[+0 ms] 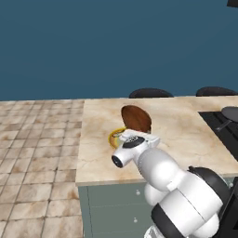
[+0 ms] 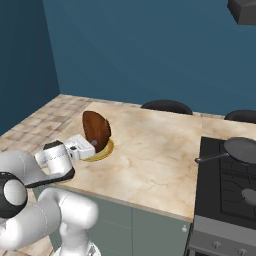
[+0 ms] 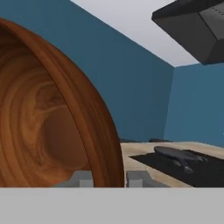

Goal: Place the fish on the plate and place the tomato on the same plate.

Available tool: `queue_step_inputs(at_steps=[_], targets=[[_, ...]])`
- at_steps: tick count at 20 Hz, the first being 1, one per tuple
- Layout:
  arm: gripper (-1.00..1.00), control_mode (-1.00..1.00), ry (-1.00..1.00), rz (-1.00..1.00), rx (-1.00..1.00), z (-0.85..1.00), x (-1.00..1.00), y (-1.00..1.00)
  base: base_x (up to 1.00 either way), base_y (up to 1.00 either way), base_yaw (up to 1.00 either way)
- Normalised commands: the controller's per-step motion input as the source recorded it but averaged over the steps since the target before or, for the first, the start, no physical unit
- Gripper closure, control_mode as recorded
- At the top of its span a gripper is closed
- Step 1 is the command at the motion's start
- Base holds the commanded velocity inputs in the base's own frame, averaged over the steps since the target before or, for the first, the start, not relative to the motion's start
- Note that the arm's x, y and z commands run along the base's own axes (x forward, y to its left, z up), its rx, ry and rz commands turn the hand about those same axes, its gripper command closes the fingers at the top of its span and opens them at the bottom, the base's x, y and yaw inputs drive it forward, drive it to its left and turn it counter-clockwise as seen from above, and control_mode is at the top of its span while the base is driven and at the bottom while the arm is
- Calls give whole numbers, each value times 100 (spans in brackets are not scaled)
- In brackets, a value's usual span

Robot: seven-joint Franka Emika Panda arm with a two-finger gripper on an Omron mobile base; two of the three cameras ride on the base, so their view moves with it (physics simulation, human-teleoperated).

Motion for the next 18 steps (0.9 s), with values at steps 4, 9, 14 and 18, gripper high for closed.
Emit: queue_step_inputs(at_steps=[4,9,14,18], targets=[[100,-100,0,9,-20,0,19,13,0,0,0],[100,-100,0,8,-18,0,25,5,0,0,0],[100,-100,0,7,-19,0,10,4,0,0,0],[100,-100,-17,0,-4,46,-7,-8,0,0,0]])
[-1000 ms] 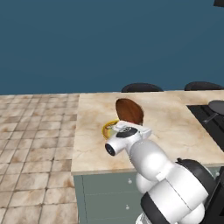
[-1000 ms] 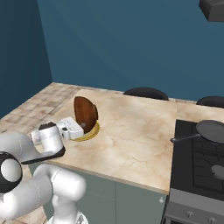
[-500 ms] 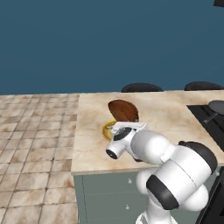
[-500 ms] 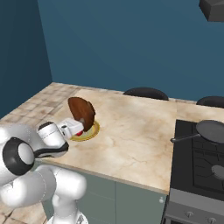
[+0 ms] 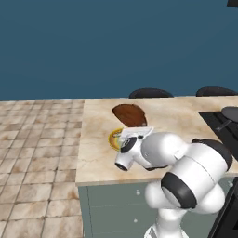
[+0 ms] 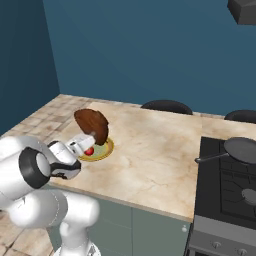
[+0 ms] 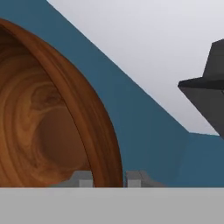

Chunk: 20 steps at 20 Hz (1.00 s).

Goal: Place the fish on the plate and place the tomato on the same plate.

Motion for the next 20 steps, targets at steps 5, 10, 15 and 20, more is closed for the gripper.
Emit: queue_step_inputs(at_steps=[5,10,15,20], targets=[[100,-100,-12,-5,5,64,-51,-27,0,0,0],[100,-100,2,-1,29,22,-52,-52,0,0,0],[100,-100,23,2,37,10,-35,-72,0,0,0],[100,-100,18,1,43,-10,-9,-43,0,0,0]])
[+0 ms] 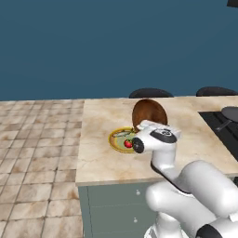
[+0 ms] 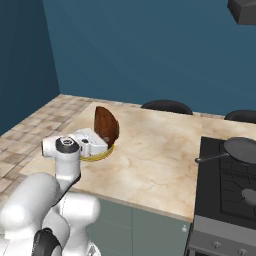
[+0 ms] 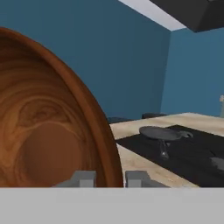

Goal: Place the fish on the plate and place the tomato on the same plate.

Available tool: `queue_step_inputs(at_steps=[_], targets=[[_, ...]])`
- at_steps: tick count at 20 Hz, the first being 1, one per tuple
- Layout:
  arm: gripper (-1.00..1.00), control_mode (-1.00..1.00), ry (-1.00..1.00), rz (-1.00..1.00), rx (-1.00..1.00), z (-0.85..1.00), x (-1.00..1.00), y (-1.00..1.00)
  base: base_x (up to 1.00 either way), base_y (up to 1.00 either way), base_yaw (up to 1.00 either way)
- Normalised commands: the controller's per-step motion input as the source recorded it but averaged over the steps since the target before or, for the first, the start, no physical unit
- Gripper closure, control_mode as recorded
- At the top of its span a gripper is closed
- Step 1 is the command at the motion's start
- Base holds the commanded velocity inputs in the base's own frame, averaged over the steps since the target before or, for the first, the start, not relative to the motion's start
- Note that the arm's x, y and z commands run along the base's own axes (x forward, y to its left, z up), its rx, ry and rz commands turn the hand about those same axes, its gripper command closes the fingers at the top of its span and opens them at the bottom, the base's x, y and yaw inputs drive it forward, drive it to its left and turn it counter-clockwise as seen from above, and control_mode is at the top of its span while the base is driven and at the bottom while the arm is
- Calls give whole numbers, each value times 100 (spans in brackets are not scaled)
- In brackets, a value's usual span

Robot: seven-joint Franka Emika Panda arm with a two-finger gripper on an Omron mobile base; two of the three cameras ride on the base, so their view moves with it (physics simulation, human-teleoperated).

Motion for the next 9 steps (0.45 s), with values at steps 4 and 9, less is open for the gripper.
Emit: queue_step_inputs(at_steps=[4,9], targets=[[100,-100,-4,-12,66,0,-13,-35,0,0,0],[100,-100,-15,-3,86,0,-15,-40,0,0,0]])
